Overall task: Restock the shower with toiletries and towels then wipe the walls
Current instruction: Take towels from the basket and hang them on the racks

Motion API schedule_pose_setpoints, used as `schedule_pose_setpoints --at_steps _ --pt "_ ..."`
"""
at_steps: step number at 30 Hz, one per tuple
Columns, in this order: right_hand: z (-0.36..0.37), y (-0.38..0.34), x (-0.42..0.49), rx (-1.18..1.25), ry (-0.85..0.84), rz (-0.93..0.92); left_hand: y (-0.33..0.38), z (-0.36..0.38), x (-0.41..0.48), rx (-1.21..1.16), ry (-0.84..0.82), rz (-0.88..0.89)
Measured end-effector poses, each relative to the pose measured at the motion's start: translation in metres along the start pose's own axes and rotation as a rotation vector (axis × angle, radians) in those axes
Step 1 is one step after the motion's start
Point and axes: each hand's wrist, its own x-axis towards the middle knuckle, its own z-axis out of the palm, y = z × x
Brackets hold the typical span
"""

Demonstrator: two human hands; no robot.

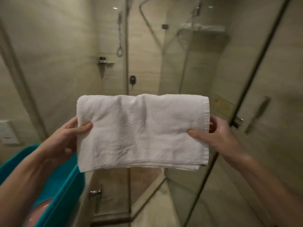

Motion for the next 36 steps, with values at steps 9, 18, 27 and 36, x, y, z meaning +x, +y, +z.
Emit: schedule_pose_setpoints --at_steps 9,18,27,36 --pt "-0.105 -0.014 -0.115 -0.135 0.366 0.097 -0.024 0.126 0.023 0.117 -0.430 -0.086" --pt "-0.173 -0.005 -0.216 -0.098 0.746 0.276 -0.064 0.239 0.036 0.242 -0.744 -0.132" --pt "-0.258 0.019 -0.268 -0.136 1.015 0.337 -0.116 0.377 0.053 0.291 -0.901 -0.136" --pt "-0.412 0.073 -0.240 -0.143 1.194 0.311 -0.179 0.560 0.095 0.218 -0.887 -0.176"
